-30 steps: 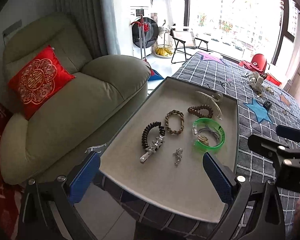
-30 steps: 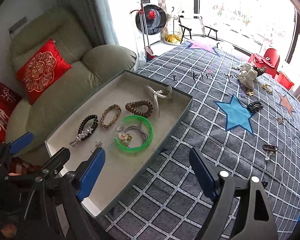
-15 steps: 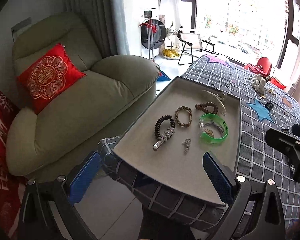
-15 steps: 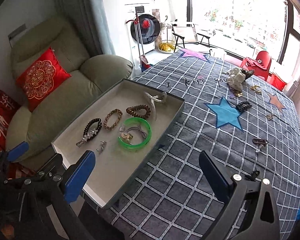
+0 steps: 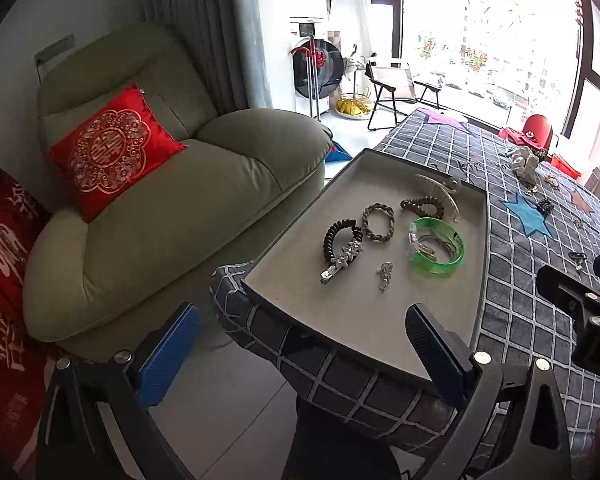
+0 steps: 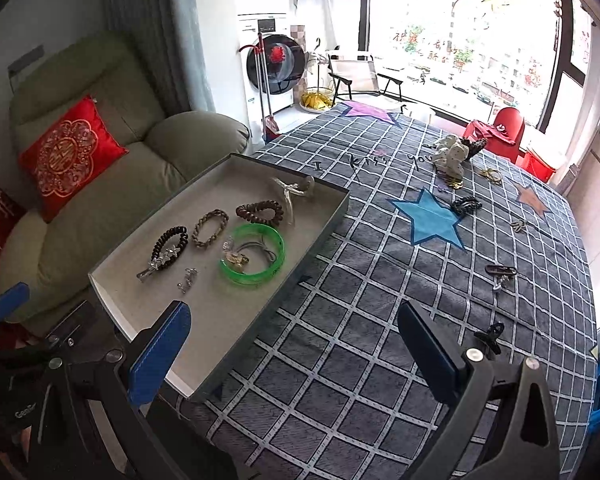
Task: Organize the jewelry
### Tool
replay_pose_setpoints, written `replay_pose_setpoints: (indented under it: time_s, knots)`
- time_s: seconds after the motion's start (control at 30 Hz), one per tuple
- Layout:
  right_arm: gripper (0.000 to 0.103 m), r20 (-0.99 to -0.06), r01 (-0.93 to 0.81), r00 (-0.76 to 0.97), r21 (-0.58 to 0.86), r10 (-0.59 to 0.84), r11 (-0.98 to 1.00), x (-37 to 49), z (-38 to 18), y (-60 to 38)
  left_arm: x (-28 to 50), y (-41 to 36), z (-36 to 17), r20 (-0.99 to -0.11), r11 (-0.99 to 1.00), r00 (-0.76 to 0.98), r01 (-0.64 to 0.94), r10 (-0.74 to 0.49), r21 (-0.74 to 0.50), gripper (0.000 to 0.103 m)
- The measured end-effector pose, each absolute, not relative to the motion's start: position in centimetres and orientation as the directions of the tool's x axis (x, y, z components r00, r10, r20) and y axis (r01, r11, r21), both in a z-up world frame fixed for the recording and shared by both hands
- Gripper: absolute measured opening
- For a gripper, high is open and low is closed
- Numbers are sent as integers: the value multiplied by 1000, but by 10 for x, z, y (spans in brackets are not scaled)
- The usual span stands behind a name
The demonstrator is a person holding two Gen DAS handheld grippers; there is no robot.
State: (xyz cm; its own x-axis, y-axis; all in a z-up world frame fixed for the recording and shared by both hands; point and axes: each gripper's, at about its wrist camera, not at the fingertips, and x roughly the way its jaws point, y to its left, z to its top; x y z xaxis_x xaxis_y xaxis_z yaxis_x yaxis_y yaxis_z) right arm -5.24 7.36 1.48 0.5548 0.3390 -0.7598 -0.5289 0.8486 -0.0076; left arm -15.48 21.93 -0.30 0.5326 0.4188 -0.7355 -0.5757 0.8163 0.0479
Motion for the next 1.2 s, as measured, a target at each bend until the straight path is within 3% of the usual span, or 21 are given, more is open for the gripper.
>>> replay_pose_setpoints:
  time_s: [1.2]
  knots:
    - [103, -750, -522, 579, -40, 320, 852, -61, 20, 77, -163, 224, -3, -730, 794, 521, -606, 442, 49, 103]
